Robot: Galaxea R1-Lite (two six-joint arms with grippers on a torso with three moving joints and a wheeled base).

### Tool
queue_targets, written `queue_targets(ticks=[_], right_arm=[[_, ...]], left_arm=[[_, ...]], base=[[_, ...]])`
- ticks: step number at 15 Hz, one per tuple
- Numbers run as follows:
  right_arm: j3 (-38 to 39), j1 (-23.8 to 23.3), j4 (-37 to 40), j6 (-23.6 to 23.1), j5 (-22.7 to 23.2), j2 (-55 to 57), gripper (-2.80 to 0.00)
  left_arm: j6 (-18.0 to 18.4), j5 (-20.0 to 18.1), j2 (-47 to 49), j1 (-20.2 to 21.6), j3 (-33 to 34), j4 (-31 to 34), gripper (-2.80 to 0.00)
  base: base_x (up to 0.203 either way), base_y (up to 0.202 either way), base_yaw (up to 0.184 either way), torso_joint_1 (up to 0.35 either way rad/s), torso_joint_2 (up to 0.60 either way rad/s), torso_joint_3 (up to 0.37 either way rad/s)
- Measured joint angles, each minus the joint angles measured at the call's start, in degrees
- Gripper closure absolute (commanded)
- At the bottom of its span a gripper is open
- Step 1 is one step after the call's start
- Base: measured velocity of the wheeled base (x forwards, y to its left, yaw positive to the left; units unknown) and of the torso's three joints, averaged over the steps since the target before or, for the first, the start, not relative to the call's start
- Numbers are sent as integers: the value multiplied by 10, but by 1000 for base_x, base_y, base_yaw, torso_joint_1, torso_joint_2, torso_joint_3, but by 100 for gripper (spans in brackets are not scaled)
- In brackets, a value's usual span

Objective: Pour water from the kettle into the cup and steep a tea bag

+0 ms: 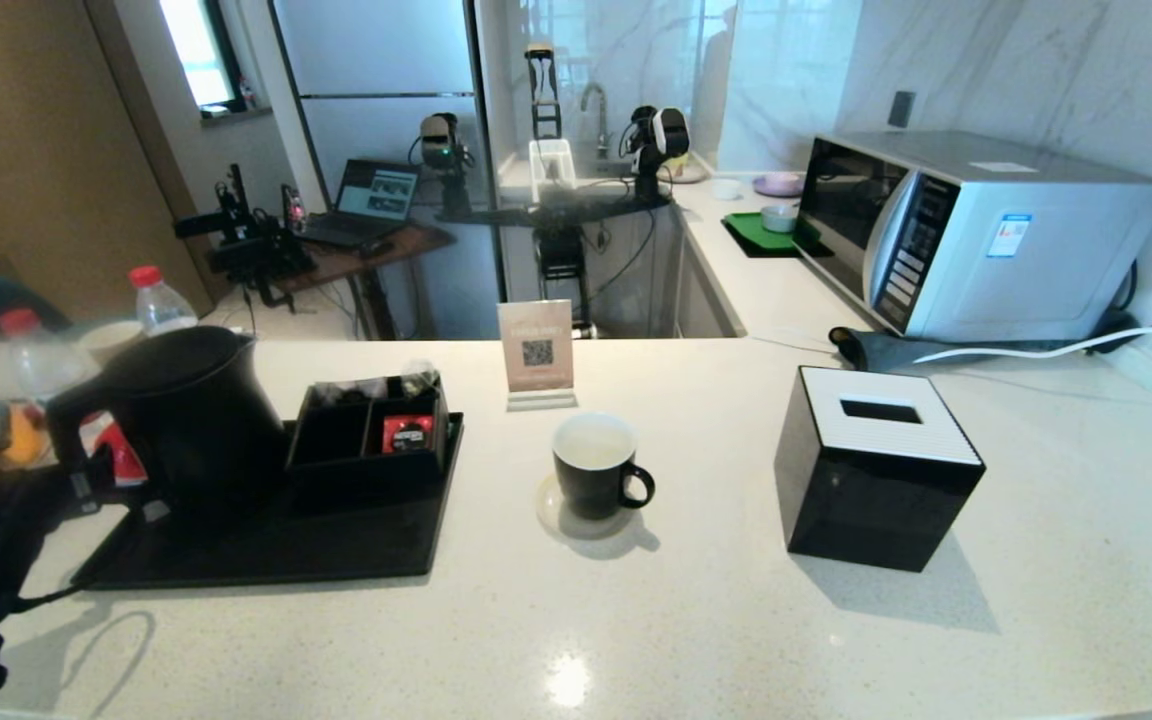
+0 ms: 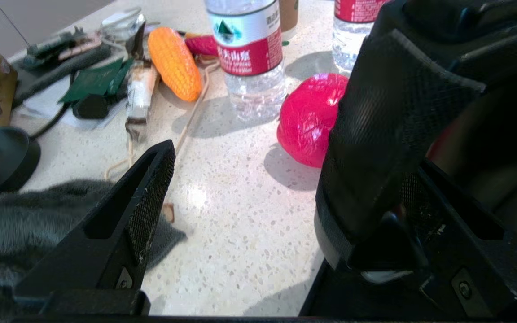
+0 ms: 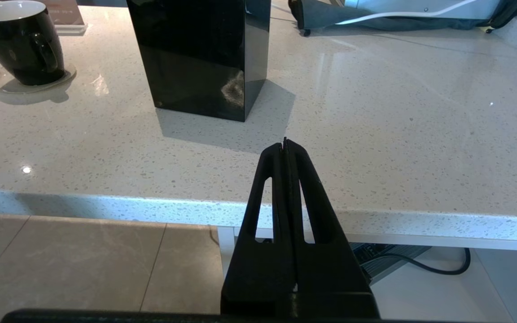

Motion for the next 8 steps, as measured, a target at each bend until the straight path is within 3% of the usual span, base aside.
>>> queue_targets(ticks=[8], right_arm=[[0,0,0,0,0,0,0]], left_arm=[[12,-2,20,-5,-37,0,-280]], base=[[0,0,0,0,0,0]])
